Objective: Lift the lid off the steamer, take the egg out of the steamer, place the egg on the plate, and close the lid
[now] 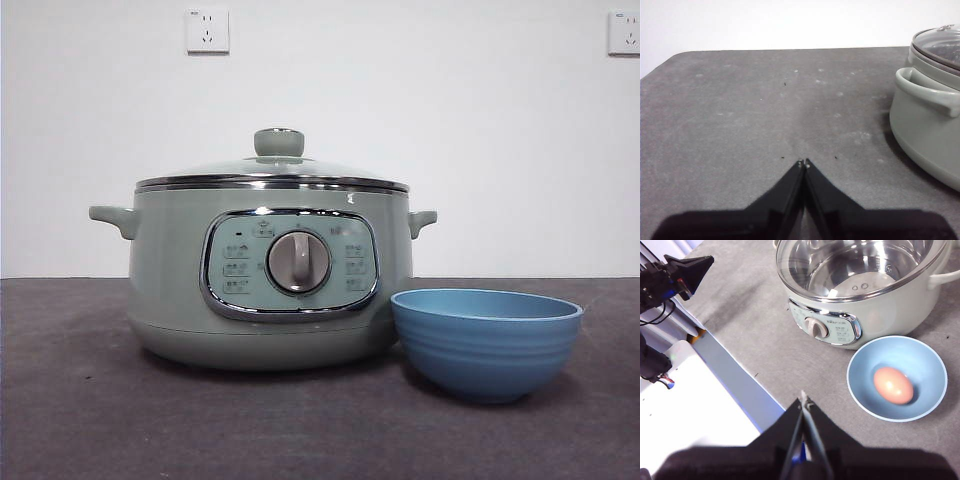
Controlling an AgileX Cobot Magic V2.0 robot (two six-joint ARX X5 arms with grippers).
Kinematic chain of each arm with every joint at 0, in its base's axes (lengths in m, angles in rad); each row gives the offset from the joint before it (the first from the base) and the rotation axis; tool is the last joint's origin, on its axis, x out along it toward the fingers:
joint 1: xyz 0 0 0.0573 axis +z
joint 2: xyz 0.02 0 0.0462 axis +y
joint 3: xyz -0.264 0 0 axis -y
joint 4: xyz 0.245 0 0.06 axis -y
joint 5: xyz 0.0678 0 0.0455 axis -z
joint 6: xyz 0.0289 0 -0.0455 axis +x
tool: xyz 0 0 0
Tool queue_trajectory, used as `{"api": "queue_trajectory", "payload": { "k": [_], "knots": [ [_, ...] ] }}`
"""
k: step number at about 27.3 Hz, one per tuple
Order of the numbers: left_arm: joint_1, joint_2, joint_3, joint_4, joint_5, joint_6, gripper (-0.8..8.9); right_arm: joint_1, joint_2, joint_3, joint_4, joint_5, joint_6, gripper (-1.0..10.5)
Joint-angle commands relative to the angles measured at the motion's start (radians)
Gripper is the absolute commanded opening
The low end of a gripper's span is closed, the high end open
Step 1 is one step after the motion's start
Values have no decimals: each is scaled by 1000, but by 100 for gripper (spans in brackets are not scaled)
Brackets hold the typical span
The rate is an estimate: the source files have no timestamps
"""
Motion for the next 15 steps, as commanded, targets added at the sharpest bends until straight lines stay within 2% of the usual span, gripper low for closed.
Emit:
{"api": "queue_trajectory", "payload": {
  "k": [1, 3, 4, 5, 9, 12, 15],
  "knots": [
    [4, -3, -14, 3, 1, -5, -3, 2, -1, 1, 3, 3, 5, 1],
    [4, -3, -14, 3, 1, -5, -3, -4, -13, 1, 4, 4, -8, 1],
    [4, -3, -14, 3, 1, -5, -3, -21, -41, 1, 20, 16, -73, 1],
    [4, -3, -14, 3, 1, -5, -3, -42, -66, 1, 47, 23, -95, 1],
    [4, -3, -14, 3, 1, -5, -3, -215, -192, -32, 220, 23, -111, 1],
    [4, -3, -14, 3, 1, -5, -3, -359, -296, -179, 454, 24, -155, 1],
    [4, -3, -14, 3, 1, -5, -3, -440, -396, -358, 652, 26, -134, 1]
  ]
}}
